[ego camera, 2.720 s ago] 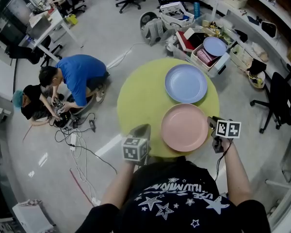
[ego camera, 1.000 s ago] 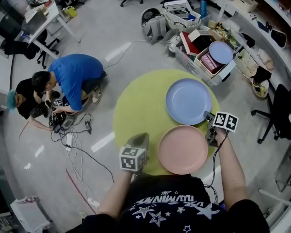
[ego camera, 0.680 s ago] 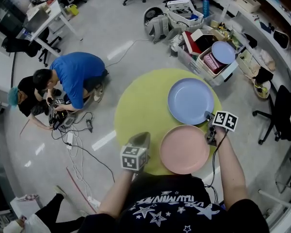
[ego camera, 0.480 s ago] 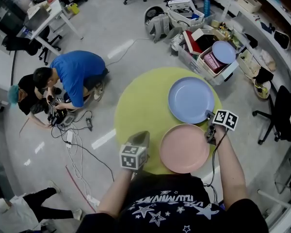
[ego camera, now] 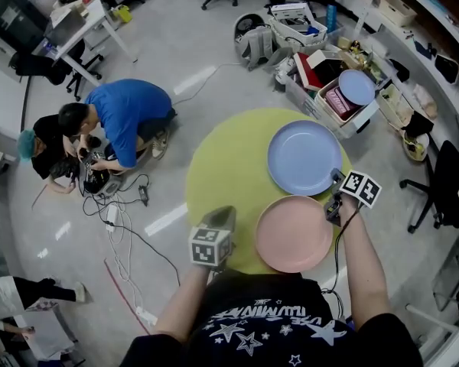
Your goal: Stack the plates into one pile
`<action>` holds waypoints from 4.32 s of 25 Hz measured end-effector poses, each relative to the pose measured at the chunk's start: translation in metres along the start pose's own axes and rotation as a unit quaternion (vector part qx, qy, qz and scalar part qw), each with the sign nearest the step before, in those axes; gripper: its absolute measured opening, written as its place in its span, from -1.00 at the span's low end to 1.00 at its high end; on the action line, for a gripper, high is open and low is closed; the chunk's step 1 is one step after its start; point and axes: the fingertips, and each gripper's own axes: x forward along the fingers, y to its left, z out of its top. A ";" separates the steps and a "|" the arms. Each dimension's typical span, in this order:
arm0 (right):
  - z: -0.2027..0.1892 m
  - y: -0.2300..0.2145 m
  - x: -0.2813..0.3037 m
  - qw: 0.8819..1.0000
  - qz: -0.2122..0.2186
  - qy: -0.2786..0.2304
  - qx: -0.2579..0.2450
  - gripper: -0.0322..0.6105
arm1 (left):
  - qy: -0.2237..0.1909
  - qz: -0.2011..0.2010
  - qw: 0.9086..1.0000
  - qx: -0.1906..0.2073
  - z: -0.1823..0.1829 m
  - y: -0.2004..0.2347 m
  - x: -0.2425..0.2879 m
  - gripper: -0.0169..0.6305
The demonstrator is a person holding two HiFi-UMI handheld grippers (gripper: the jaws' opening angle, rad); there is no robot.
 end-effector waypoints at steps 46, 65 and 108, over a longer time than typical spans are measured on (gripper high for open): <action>-0.131 -0.005 -0.136 0.991 0.121 0.060 -0.009 -0.76 | -0.027 -0.016 0.999 0.018 -0.049 -0.066 -0.046 -0.89; -0.155 -0.017 -0.143 0.985 0.131 0.102 -0.048 -0.75 | -0.029 0.010 1.000 0.005 -0.075 -0.077 -0.061 -0.89; -0.158 -0.005 -0.198 0.970 0.105 -0.003 -0.221 -0.64 | -0.040 0.013 0.999 -0.017 -0.131 -0.090 -0.116 -0.89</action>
